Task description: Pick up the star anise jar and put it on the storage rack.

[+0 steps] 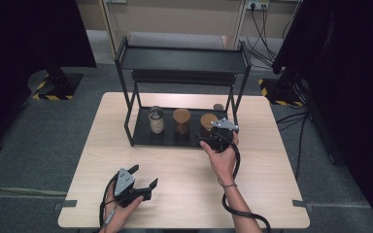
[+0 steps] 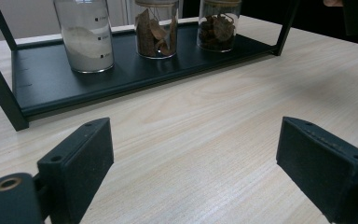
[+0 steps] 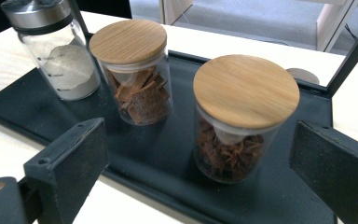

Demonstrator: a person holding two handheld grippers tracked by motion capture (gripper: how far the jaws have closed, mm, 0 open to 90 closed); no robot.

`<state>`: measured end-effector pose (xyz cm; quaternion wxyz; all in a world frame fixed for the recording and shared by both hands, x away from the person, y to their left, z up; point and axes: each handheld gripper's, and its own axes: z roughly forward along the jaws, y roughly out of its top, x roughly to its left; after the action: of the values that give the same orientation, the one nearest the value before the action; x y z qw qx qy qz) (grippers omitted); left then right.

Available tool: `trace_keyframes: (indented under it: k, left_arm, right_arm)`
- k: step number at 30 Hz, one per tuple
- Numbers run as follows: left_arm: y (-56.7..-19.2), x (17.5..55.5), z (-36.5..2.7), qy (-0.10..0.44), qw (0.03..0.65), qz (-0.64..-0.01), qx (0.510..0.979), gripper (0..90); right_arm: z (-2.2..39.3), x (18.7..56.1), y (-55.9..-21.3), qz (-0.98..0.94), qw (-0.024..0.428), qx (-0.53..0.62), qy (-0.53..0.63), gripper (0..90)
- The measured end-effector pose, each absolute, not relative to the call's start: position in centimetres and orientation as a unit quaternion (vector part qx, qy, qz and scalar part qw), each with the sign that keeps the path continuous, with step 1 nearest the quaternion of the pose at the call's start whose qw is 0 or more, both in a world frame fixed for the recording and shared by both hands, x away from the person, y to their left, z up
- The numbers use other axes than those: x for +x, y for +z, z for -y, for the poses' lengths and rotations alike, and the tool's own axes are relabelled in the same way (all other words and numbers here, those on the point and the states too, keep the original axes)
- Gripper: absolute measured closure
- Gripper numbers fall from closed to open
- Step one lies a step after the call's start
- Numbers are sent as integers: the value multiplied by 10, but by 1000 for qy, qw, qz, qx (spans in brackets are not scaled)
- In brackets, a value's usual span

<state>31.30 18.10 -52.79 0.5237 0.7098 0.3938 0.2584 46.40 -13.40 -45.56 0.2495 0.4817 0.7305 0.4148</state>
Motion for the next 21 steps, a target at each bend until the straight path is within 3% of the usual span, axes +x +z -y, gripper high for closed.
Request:
trace_keyframes:
  k: [21]
  left_arm:
    - [-528, 313, -181, 259, 523, -395, 709, 104]
  right_arm:
    - [149, 436, -457, -731, 240, 472, 430, 46]
